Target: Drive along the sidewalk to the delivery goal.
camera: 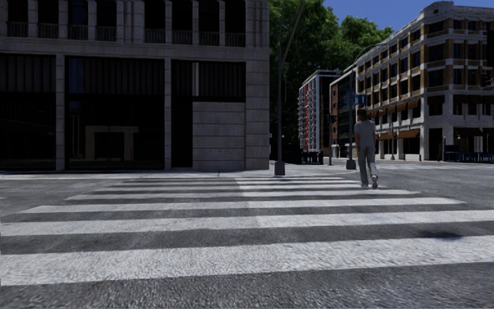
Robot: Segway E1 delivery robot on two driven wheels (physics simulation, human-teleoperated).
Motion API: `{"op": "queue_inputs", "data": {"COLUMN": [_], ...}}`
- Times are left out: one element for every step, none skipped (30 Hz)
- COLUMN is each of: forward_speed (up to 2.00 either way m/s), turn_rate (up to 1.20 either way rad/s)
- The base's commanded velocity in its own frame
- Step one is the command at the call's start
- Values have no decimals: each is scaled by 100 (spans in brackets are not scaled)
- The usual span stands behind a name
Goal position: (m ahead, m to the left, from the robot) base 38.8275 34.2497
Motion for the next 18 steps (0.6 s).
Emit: {"op": "queue_inputs", "data": {"forward_speed": [179, 179, 179, 179, 179, 179, 179, 186, 192, 194, 195, 195, 195, 195, 195, 195, 195, 195], "turn_rate": [29, 29, 29, 29, 29, 29, 29, 29, 29, 29, 29, 29, 29, 29, 29, 29, 29, 29]}}
